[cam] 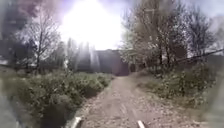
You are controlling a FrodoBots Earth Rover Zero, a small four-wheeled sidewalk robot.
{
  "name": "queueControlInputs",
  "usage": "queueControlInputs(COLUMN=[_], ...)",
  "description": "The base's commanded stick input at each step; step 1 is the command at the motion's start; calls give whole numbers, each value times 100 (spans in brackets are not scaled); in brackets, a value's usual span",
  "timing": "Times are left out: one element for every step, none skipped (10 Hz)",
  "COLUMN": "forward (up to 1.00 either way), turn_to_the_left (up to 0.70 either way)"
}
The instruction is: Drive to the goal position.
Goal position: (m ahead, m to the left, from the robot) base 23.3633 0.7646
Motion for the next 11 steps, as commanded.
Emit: queueControlInputs(forward=[70, 70, 70, 70, 70, 70, 70, 70, 70, 70, 70], turn_to_the_left=[0, 0, 0, 0, 0, 0, 0, 0, 0, 0, 0])
